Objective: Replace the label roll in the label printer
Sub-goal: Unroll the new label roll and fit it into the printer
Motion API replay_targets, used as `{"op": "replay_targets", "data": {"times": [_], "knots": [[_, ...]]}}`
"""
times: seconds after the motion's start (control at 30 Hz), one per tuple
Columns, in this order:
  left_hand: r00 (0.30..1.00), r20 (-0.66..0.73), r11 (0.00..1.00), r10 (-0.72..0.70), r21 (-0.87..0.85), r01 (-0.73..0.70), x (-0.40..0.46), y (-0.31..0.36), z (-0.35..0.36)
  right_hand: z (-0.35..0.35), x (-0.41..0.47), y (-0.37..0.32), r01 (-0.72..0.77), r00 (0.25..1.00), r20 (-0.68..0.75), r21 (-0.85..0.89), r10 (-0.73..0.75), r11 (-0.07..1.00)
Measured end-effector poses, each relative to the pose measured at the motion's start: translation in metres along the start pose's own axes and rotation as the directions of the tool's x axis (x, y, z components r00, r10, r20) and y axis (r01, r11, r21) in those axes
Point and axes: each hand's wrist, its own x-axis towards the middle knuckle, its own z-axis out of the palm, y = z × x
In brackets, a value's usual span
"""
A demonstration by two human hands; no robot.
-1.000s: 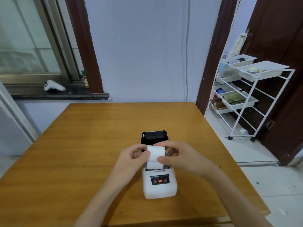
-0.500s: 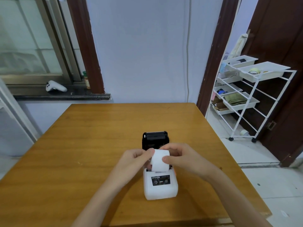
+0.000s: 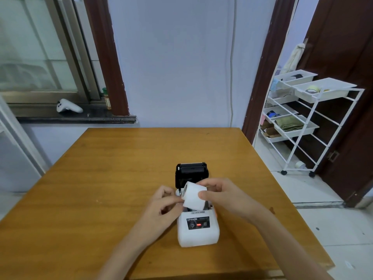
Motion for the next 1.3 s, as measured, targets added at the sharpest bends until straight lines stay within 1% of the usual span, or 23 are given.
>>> {"op": "replay_targets", "data": {"times": [0.2,0.37,0.5,0.6,0.73,0.83,0.9,1.0,1.1,1.23,1.3], "knots": [[1.000,0.002,0.993,-0.001,0.119,0.001,0.001,0.001,-0.001,-0.004,0.003,-0.002,-0.032,0.998,0.063,0.001,0.031,1.000],[1.000,-0.003,0.986,0.025,0.163,-0.024,0.000,0.004,-0.001,-0.010,0.000,-0.002,0.004,0.994,0.111,0.018,-0.006,1.000],[0.999,-0.010,0.987,0.034,0.159,-0.033,-0.002,0.004,-0.001,-0.009,0.005,-0.001,-0.006,0.993,0.119,-0.121,0.020,0.993],[1.000,-0.016,0.993,0.015,0.117,-0.013,-0.002,0.002,-0.002,-0.008,0.008,-0.004,-0.008,0.987,0.151,-0.249,0.047,0.968],[1.000,-0.027,0.997,0.005,0.075,-0.003,-0.002,0.002,-0.002,-0.010,0.007,-0.013,-0.020,0.973,0.209,-0.330,0.094,0.944],[1.000,-0.027,0.997,0.011,0.073,-0.009,-0.003,0.001,-0.002,-0.008,0.010,-0.017,-0.018,0.964,0.239,-0.391,0.121,0.920],[1.000,-0.025,0.997,0.009,0.078,-0.008,-0.003,-0.001,-0.002,-0.006,0.011,-0.019,-0.010,0.960,0.246,-0.453,0.136,0.892],[0.999,-0.039,0.994,0.016,0.106,-0.012,-0.002,-0.002,-0.002,-0.003,0.011,-0.017,0.033,0.949,0.274,-0.579,0.156,0.815],[0.998,-0.050,0.991,0.024,0.129,-0.017,-0.002,-0.003,-0.001,-0.002,0.008,-0.010,0.045,0.959,0.252,-0.591,0.131,0.805],[0.999,-0.046,0.991,0.018,0.133,-0.011,-0.002,-0.004,-0.001,-0.001,0.005,-0.006,0.046,0.988,0.150,-0.491,0.033,0.870],[0.998,-0.054,0.990,0.016,0.142,-0.008,-0.002,-0.004,-0.001,-0.003,0.004,-0.004,0.091,0.992,0.126,-0.515,-0.029,0.853]]}}
